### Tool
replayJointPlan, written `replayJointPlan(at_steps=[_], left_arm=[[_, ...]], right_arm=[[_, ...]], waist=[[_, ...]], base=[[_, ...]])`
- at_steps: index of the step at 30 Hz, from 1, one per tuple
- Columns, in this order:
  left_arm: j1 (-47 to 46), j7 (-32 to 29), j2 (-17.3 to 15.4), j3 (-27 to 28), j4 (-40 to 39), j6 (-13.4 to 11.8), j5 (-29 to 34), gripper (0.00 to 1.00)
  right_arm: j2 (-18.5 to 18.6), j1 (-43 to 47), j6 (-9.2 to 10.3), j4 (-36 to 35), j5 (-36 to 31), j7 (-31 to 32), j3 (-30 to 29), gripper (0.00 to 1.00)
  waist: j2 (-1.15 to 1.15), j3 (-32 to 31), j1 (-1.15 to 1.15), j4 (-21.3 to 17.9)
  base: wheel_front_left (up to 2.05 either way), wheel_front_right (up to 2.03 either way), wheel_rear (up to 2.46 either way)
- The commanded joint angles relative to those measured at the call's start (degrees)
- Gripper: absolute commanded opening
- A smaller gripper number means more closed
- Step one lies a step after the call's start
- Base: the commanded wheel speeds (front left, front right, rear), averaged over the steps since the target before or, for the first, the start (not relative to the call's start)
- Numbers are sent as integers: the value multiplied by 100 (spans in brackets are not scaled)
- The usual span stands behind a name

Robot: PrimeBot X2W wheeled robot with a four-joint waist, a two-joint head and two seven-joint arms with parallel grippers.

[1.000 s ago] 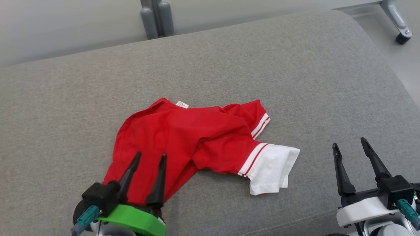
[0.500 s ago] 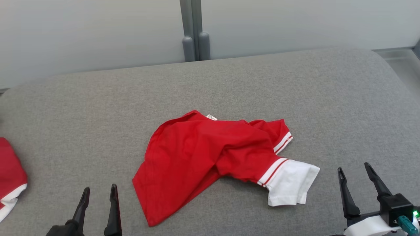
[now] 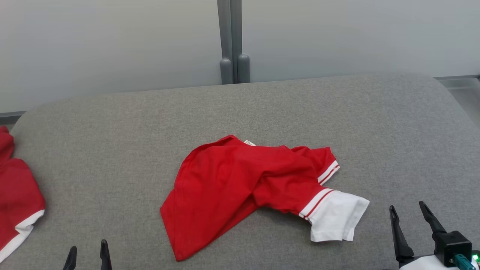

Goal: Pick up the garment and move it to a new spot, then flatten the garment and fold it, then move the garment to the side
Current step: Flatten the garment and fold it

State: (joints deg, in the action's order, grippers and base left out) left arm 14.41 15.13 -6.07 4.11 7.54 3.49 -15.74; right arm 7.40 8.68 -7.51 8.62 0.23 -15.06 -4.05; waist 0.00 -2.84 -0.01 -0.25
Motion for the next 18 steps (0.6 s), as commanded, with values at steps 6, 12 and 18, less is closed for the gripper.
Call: replayJointPlan(at_steps=[6,12,18], left_arm=[[-68,1,158,233,70,270,244,100],[-38,2,213,-16,174,405,131,100],[-68,2,-81,-534,109,397,-173,100]], right_arm=[[-44,28,4,-47,-12,-17,-71,100],[-80,-84,4,-13,56,-17,15,100],[-83,-184,4,-43,111,-17,128,100]], waist=[[0,39,1,27],[0,86,1,-13],[0,131,1,-61]], base=[[0,0,0],[0,0,0],[0,0,0]])
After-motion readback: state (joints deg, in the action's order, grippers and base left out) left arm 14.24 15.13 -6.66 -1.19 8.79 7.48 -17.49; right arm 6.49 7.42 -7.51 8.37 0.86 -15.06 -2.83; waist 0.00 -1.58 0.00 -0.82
